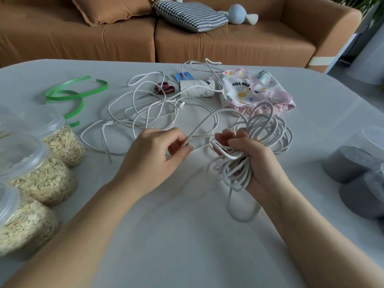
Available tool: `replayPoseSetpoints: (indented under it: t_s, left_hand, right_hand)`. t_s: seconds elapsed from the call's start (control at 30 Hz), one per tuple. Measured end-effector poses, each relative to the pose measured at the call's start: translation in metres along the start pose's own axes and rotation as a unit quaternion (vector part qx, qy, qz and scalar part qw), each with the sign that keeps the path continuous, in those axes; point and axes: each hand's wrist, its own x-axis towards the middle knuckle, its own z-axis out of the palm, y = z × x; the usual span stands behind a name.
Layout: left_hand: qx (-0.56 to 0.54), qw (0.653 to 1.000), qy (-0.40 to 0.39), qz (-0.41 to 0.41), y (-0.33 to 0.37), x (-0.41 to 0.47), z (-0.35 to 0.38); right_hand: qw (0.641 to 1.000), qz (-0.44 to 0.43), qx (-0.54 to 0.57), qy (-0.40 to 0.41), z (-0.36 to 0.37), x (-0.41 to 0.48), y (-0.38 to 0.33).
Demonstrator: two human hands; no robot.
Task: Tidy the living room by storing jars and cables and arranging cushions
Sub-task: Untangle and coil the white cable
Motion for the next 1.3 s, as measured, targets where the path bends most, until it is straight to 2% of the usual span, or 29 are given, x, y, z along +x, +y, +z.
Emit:
replayPoseSetpoints:
  t_s: [0.13, 0.2, 0.3, 0.43, 0.57, 0.7, 0.83, 0.93, 1.13, 1.3]
  left_hand:
    - [0.031, 0.998, -0.048, 0.033, -0.002, -0.001, 0.002]
    - [0.038, 0.995, -0.078, 0.05, 0.0, -0.003, 0.004]
    - [0.061, 0.989, -0.107, 0.077, -0.001, -0.003, 0.007]
    - [0.038, 0.988, -0.116, 0.094, -0.014, 0.0, 0.006]
    - [0.006, 0.994, -0.096, 0.048, -0.026, -0.001, 0.002]
    - [0.016, 0.998, -0.068, 0.007, -0.024, -0.003, 0.0]
    - [0.059, 0.997, -0.011, 0.052, -0.024, 0.0, 0.0]
    - [0.097, 0.991, 0.025, 0.091, -0.026, 0.003, -0.002]
    - [0.106, 0.987, 0.014, 0.123, -0.011, 0.005, -0.005]
    - [0.115, 0.988, 0.006, 0.103, -0.002, 0.007, -0.004]
  right_hand:
    - [0.989, 0.004, 0.043, -0.142, -0.002, -0.002, -0.002]
    - [0.983, 0.008, 0.041, -0.18, -0.003, -0.004, 0.0]
    - [0.979, 0.006, 0.094, -0.182, -0.003, -0.004, 0.002]
    - [0.978, -0.007, 0.153, -0.145, -0.004, -0.002, -0.007]
    - [0.978, 0.028, 0.141, -0.151, -0.009, 0.0, -0.012]
    - [0.963, 0.149, 0.134, -0.183, -0.011, -0.002, -0.007]
    - [0.951, 0.262, 0.061, -0.153, -0.013, -0.004, -0.01]
    - [0.922, 0.342, 0.018, -0.179, -0.015, -0.008, -0.013]
    - [0.893, 0.341, -0.006, -0.293, -0.002, -0.014, -0.001]
    - [0.889, 0.319, -0.015, -0.328, 0.006, -0.018, 0.006]
